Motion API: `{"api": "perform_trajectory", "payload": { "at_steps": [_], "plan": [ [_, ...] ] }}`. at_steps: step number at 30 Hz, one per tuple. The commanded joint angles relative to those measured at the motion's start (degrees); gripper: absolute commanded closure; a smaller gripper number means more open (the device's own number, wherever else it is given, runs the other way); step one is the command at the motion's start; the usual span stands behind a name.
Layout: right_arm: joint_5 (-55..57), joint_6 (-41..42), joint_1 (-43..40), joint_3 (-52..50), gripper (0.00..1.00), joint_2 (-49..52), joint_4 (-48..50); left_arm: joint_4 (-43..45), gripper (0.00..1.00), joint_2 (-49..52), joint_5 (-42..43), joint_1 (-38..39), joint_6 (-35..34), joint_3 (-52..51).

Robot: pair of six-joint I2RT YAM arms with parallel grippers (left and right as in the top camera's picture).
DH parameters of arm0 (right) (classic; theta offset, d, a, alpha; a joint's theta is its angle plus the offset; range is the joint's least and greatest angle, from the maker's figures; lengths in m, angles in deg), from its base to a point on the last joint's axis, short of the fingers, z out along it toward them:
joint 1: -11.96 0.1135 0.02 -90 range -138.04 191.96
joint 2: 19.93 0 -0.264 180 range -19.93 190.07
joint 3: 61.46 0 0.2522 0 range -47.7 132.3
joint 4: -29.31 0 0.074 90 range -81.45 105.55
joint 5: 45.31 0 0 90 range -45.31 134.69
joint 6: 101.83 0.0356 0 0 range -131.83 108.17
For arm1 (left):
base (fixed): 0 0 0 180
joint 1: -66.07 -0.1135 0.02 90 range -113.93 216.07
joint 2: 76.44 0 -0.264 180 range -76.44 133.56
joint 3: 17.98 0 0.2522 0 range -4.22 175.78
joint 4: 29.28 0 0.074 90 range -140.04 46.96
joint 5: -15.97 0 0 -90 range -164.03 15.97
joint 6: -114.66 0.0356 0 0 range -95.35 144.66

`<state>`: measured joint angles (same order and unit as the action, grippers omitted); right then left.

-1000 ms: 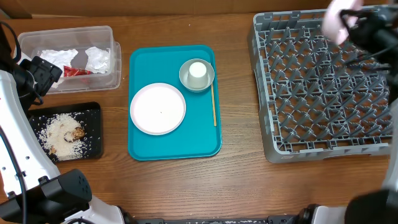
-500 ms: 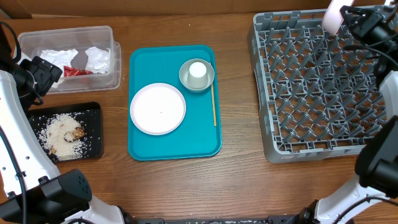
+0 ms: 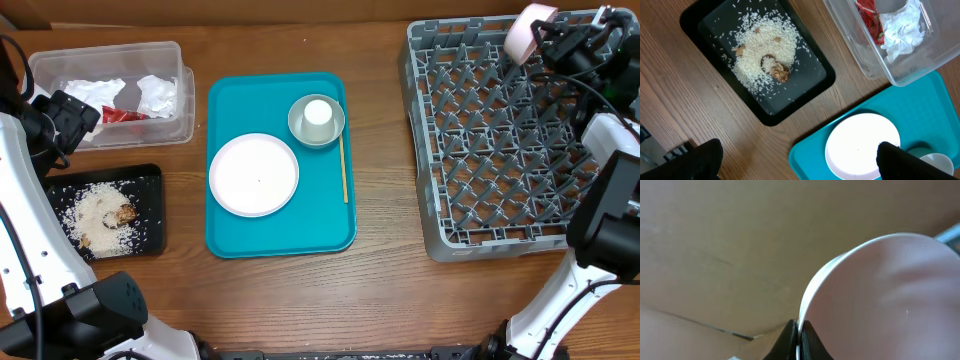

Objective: Sort waste into correct bins and load items into the dishwasher
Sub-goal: 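Carry the pink plate to the dish rack and set it in, then move the right gripper back to the white plate on the tray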

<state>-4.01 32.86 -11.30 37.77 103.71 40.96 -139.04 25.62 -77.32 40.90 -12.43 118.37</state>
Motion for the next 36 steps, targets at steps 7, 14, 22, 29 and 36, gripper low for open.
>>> {"api": "perform_trajectory", "payload": {
  "at_steps": [7,14,22,29,36],
  "plan": [
    [4.4,1.6,-0.9,0.4,0.96,0.8,-0.8,0.1,0.00,0.3,-0.7,-0.3,0.7,-0.3],
    [3.0,1.6,-3.8,0.4,0.95,0.8,-5.8,0.1,0.00,0.3,-0.7,-0.3,0.7,-0.3],
    [-5.4,1.9,-9.0,0.5,0.88,0.3,-6.1,0.1,0.00,0.3,-0.7,-0.3,0.7,-0.3],
    [-6.7,-1.2,-12.5,0.5,0.79,-1.9,-15.2,0.1,0.00,0.3,-0.7,-0.3,0.7,-0.3],
    [-2.1,-8.9,-14.3,0.5,0.56,-7.4,-28.3,0.1,0.00,0.3,-0.7,-0.3,0.7,-0.3]
  ]
}}
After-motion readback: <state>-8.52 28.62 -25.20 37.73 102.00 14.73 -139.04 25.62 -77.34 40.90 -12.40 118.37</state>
